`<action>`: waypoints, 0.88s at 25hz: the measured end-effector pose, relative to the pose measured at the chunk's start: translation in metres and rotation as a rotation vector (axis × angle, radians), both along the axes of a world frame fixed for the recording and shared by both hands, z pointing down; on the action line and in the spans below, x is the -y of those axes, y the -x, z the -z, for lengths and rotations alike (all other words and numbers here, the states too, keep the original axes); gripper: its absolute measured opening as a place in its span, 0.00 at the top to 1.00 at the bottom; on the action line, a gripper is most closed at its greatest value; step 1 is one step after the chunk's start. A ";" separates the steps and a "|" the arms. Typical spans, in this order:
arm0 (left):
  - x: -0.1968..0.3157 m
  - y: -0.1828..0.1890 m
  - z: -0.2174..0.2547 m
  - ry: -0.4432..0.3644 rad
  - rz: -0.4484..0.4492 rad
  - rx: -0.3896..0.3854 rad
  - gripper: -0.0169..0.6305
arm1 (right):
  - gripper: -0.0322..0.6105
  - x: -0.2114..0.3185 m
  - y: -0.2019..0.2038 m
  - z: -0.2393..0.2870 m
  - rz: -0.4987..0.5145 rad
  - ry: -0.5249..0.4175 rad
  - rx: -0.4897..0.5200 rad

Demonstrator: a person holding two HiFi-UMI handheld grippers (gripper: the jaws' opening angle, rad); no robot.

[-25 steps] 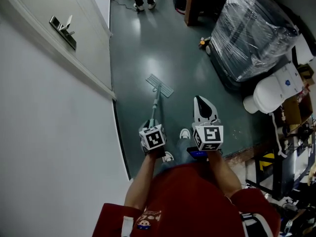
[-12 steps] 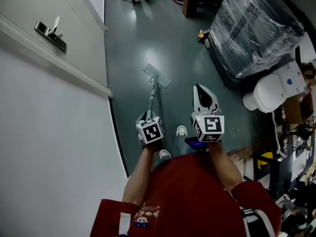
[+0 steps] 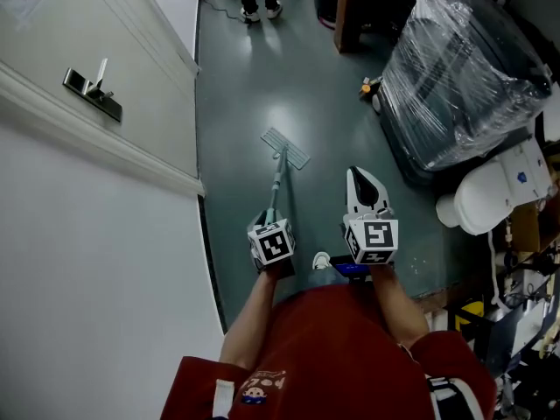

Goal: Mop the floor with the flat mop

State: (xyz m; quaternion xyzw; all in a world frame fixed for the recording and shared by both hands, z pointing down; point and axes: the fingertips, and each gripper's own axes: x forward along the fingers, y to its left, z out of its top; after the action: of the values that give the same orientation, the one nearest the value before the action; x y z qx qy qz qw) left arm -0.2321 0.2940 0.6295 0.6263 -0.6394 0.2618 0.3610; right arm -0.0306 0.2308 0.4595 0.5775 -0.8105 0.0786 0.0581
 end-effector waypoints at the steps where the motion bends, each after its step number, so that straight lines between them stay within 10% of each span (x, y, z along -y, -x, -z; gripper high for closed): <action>1: 0.008 -0.004 -0.001 -0.001 0.006 -0.002 0.79 | 0.92 0.009 -0.004 0.000 0.005 -0.002 0.001; 22: 0.189 0.003 -0.009 -0.019 0.033 -0.024 0.79 | 0.92 0.173 0.009 -0.013 0.021 0.012 -0.035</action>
State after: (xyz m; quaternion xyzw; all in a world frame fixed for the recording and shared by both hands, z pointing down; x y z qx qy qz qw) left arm -0.2356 0.1052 0.6390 0.6222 -0.6477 0.2420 0.3670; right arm -0.0395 0.0580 0.4721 0.5699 -0.8149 0.0729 0.0764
